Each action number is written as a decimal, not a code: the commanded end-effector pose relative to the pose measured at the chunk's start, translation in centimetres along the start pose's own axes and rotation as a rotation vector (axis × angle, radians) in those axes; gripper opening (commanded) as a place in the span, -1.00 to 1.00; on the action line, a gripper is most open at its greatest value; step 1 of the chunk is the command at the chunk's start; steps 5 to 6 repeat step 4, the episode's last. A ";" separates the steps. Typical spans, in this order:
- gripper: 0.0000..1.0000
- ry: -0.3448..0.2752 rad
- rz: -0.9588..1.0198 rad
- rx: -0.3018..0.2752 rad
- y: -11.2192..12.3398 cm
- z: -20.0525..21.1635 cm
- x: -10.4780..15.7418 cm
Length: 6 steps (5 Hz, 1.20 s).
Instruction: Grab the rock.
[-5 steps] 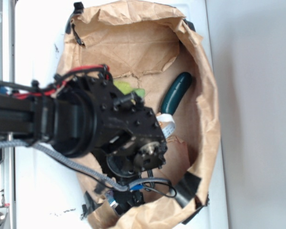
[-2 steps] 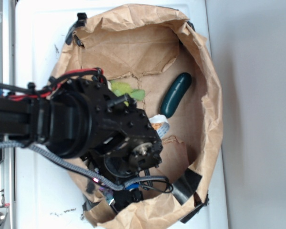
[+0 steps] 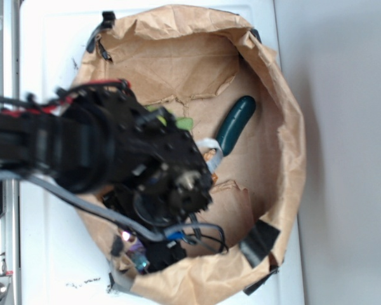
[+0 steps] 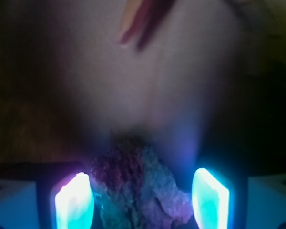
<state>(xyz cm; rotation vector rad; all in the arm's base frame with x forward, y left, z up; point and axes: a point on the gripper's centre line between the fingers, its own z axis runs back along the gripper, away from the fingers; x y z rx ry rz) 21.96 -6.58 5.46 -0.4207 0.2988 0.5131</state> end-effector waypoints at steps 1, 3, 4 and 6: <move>-1.00 -0.188 0.058 -0.230 -1.2 11.7 1.2; -1.00 -0.286 0.053 -0.207 -4.1 13.7 0.3; -1.00 -0.317 0.037 -0.178 -4.6 12.9 -0.2; -1.00 -0.317 0.037 -0.178 -4.6 12.9 -0.2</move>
